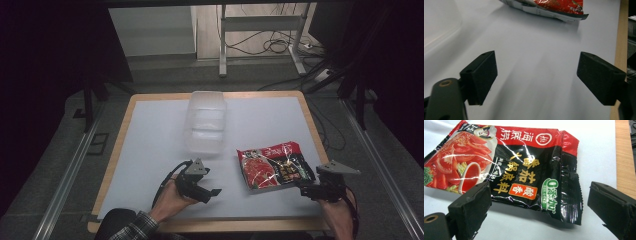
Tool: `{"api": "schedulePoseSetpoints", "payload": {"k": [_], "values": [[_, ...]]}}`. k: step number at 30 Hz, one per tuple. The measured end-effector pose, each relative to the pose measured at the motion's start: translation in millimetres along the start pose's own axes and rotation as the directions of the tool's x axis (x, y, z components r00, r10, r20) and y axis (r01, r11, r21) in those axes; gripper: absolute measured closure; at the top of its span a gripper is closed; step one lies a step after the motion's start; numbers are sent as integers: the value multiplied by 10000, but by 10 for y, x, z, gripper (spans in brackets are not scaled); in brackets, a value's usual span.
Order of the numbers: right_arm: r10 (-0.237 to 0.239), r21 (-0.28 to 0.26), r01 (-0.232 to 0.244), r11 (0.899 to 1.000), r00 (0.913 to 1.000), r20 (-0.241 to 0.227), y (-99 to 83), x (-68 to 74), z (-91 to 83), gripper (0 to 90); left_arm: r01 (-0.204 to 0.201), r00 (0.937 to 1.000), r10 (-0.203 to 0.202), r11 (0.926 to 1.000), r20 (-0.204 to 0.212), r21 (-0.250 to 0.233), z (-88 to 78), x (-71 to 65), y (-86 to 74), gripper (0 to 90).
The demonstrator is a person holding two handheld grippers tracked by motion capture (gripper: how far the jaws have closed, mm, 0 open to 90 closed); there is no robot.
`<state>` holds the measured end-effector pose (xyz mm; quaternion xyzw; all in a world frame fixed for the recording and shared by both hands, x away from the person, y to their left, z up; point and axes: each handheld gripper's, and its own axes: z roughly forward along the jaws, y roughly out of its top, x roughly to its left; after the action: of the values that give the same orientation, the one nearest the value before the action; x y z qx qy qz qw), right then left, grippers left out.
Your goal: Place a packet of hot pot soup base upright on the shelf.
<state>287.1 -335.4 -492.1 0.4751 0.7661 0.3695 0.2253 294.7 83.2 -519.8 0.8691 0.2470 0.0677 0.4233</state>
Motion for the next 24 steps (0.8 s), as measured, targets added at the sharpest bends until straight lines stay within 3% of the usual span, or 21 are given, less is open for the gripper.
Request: {"api": "schedulePoseSetpoints", "payload": {"k": [9,13,19,24], "values": [[-9,-181,11,9998,9999,108,3,-1,-11,56,-292,9985,310,9988,449,-403,100,65,187,320],[2,-199,0,9998,9999,118,2,-6,-12,56,-410,9974,431,9984,575,-382,157,73,248,376],[-32,-176,35,9998,9999,140,2,-3,-9,56,-234,9959,269,9989,864,-413,258,64,358,468],[-34,-224,38,9997,9999,167,2,-7,-14,56,-440,9940,484,9980,981,-461,334,65,441,525]]}}
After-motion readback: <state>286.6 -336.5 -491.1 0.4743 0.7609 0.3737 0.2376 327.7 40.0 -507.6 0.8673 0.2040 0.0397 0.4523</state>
